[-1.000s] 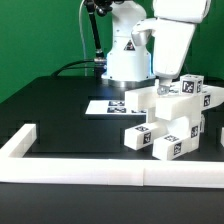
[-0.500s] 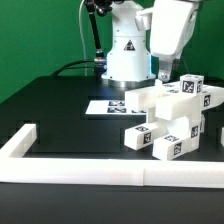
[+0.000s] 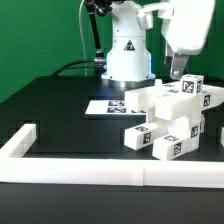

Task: Assemble chair

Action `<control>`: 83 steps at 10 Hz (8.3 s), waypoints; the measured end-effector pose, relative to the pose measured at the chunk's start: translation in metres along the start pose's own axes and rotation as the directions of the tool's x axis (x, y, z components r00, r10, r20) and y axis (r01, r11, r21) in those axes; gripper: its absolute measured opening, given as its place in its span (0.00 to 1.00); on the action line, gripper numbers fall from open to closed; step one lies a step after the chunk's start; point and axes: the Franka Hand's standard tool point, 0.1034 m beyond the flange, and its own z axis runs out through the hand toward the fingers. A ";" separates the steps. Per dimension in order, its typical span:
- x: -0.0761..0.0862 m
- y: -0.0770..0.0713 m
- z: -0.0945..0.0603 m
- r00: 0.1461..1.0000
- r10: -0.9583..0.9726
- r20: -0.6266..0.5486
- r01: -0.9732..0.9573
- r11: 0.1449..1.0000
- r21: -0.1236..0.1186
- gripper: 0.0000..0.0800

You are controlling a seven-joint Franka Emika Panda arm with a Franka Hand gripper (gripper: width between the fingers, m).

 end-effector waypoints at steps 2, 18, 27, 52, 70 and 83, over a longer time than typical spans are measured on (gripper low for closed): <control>-0.004 0.001 0.001 0.994 -0.112 0.016 0.112 0.994 0.002 0.81; 0.036 0.003 0.014 0.889 -0.457 0.033 0.456 0.889 0.038 0.66; 0.029 0.003 0.014 0.938 -0.346 0.036 0.345 0.938 0.034 0.36; 0.021 0.006 0.009 0.997 0.029 0.068 -0.029 1.000 0.001 0.81; 0.013 0.008 -0.011 0.983 0.169 0.072 -0.170 0.985 0.007 0.81; 0.015 0.010 0.002 0.825 0.561 0.067 -0.562 0.827 0.002 0.81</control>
Offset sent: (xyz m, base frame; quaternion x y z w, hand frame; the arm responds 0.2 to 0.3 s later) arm 0.0000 0.0000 0.0000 0.0000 0.0000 -0.1938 0.9810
